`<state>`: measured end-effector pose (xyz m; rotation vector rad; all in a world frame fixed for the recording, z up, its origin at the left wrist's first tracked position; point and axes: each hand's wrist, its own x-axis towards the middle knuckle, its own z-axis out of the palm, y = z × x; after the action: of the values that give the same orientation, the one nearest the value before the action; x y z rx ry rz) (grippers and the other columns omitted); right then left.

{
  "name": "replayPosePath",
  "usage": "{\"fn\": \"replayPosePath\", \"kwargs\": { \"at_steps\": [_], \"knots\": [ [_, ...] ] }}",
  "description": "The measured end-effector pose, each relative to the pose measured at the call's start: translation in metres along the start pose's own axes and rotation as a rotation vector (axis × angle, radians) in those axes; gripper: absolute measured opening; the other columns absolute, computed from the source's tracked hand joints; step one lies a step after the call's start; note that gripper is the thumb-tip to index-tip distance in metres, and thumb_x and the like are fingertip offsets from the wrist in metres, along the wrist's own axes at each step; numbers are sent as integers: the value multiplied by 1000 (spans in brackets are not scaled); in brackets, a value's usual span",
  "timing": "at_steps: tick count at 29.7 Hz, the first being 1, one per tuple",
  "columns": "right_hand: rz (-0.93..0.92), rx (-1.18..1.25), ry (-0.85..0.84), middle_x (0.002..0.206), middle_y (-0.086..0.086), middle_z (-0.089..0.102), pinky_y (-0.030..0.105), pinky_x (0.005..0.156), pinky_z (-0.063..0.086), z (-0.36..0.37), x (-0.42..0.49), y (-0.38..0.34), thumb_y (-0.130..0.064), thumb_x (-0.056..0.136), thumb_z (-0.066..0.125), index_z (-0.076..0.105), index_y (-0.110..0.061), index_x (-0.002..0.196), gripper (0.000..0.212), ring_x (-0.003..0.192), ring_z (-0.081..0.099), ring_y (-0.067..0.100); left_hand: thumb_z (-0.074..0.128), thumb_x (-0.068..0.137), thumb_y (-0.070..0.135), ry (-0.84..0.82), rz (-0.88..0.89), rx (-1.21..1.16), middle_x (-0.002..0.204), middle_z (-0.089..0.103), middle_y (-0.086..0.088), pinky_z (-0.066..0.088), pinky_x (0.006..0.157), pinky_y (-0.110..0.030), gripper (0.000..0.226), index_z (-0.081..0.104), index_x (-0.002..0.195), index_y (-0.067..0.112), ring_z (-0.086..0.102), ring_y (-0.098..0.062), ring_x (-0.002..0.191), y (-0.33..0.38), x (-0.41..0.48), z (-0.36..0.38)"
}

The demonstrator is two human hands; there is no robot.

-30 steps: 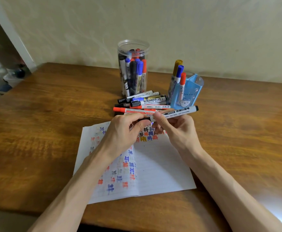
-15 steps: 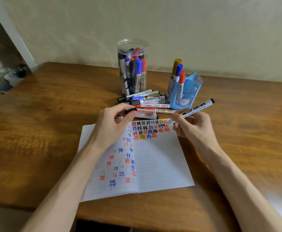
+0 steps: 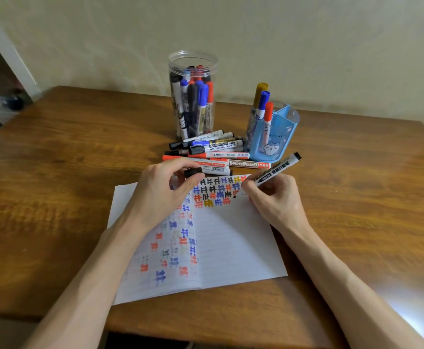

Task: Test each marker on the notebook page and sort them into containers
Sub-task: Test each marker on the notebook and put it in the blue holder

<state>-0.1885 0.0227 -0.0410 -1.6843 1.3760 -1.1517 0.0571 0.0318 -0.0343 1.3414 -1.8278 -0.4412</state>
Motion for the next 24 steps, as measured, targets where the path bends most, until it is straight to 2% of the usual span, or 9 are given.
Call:
{"fn": "replayPosePath", "kwargs": {
  "at_steps": [4,9,13,18,24],
  "knots": [
    [1,-32,-9,98,-11,80,18,59,54,1,0,0,-21,94,72,77,-18,96,6,80,74,5,61,89,50,10,5,-5,113,68,23,56,79,-13,39,71,121,29,62,8,106,1,-1,-1],
    [-35,-50,-25,87,-17,77,15,57,52,1,-1,-2,-18,94,72,74,-22,87,8,73,73,2,61,89,49,18,8,-13,110,66,24,51,78,-6,39,71,120,27,60,10,107,3,-1,-2],
    [-61,-59,-24,70,-23,71,11,54,46,2,-2,-3,-16,92,71,72,-14,78,14,61,66,-2,61,90,48,11,19,-13,110,65,25,53,80,-9,39,71,121,26,60,9,108,1,-1,-1],
    [-76,-42,2,65,-29,67,9,53,43,1,-2,-3,-13,92,70,68,-20,75,19,59,64,-3,62,91,47,12,22,-7,112,66,22,55,80,-11,37,71,121,26,61,7,108,0,-1,-1],
    [-75,-22,-12,65,-25,70,12,52,46,1,-2,-5,-13,92,69,69,-23,75,20,60,67,-1,61,90,48,11,21,-4,111,65,24,54,78,-10,39,71,121,27,61,8,106,0,-1,0]
  ]
}}
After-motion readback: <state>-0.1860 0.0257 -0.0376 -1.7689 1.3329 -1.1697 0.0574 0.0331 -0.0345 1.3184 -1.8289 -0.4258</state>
